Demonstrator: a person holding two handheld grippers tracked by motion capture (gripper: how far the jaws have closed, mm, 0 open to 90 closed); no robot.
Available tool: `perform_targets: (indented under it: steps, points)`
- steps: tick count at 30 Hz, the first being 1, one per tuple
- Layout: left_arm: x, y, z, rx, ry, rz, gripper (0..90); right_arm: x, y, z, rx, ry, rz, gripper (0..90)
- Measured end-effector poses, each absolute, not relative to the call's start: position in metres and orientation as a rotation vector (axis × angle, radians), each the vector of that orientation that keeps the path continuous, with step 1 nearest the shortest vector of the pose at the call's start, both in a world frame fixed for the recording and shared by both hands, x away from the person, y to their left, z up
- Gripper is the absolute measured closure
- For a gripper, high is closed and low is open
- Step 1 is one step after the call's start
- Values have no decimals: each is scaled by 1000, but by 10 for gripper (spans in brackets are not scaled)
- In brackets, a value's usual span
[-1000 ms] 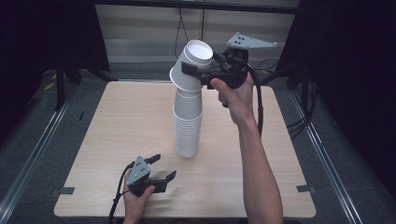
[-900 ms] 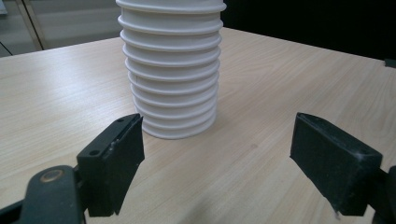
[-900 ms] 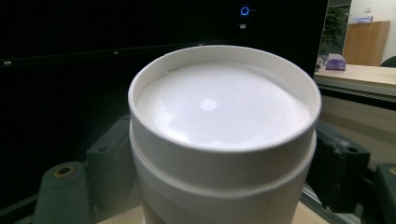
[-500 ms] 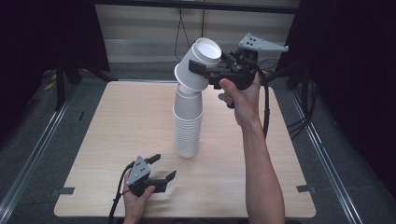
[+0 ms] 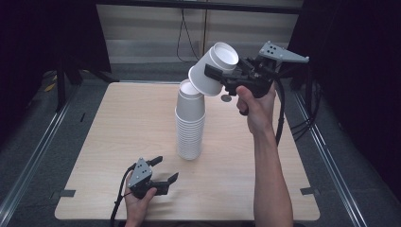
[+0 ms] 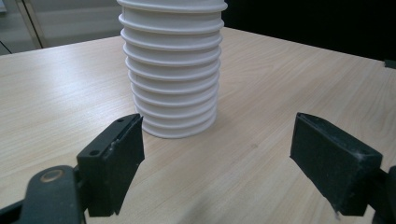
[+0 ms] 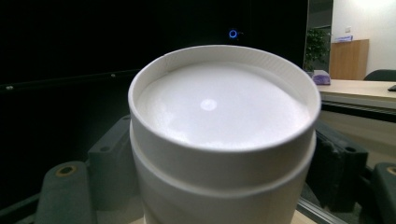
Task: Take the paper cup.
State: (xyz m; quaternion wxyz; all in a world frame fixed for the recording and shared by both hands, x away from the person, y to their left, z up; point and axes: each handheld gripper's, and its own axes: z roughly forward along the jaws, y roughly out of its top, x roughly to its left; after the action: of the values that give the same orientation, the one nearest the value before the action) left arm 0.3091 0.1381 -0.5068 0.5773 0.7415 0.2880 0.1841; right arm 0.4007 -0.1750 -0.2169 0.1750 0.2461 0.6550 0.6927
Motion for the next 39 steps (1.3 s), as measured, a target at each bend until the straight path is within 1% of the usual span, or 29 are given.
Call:
perform_targets:
  steps: [8, 18, 26, 31, 39]
  points:
    - [309, 138, -507, 1734, 687, 429, 173, 387, -187, -222, 720, 1849, 1933, 218]
    - [309, 138, -507, 1731, 683, 431, 173, 360, -192, -240, 699, 1832, 1940, 218]
    - [310, 139, -507, 1738, 681, 435, 172, 351, -199, -262, 741, 1829, 1937, 217]
    - [311, 138, -507, 1745, 679, 412, 170, 345, -201, -280, 758, 1852, 1925, 216]
    - [314, 142, -507, 1713, 678, 374, 161, 341, -196, -298, 757, 1882, 1914, 215]
